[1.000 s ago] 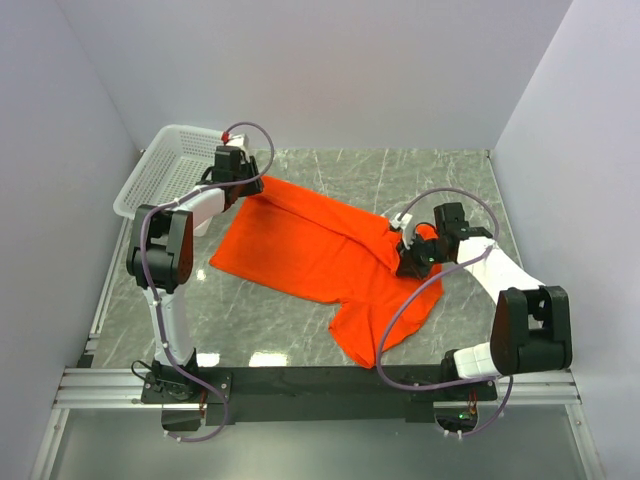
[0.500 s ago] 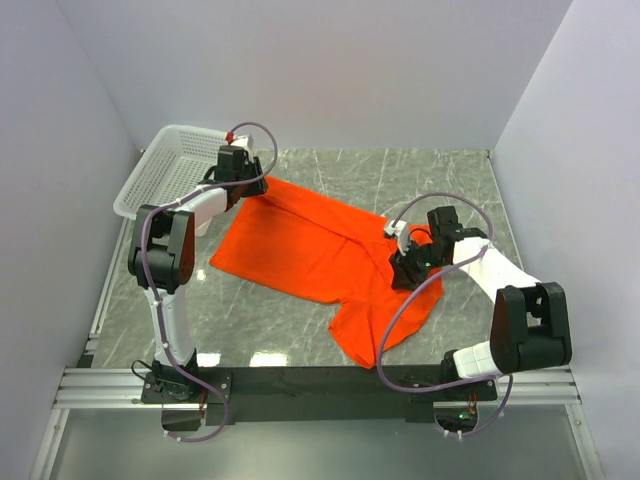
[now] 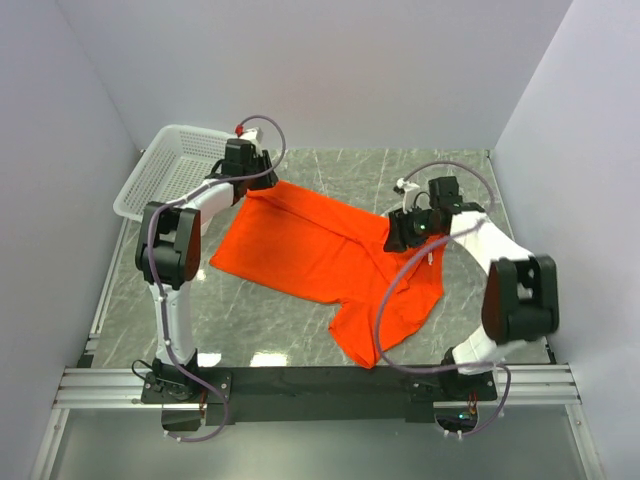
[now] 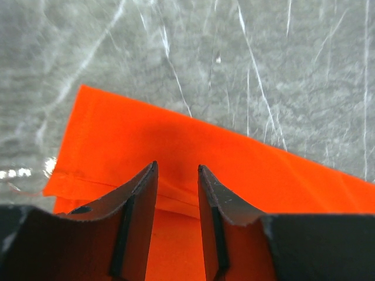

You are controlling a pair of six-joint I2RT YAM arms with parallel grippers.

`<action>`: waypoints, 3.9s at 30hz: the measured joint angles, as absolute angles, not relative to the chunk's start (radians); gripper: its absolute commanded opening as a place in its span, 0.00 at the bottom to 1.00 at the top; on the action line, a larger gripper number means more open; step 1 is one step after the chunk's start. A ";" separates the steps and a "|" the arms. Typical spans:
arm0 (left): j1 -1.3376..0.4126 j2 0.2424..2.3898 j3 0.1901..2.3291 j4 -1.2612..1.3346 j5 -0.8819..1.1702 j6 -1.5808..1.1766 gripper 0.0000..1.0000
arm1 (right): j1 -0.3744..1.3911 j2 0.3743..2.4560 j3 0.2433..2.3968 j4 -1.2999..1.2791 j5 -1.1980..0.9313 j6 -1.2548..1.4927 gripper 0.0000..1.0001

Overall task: Fold and stack the t-shirts
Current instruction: Fold the tshirt

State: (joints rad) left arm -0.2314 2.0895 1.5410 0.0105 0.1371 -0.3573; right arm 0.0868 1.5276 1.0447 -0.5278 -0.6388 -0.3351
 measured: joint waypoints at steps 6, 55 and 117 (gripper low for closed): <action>-0.239 2.085 1.520 -0.002 0.136 -0.360 0.40 | 0.087 1.743 1.119 -0.509 -0.562 -0.193 0.52; -0.202 1.368 0.948 0.015 0.067 -0.400 0.43 | 0.327 1.792 1.169 -0.694 -0.569 -0.453 0.28; -0.202 1.445 0.950 0.035 0.161 -0.459 0.42 | 0.404 1.740 1.139 -0.891 -0.562 -0.706 0.40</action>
State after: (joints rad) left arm -0.2016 1.4452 0.9504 0.0353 0.1612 -0.4587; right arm 0.4042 1.7397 1.1385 -0.8913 -0.5625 -0.7055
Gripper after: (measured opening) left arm 0.425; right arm 0.393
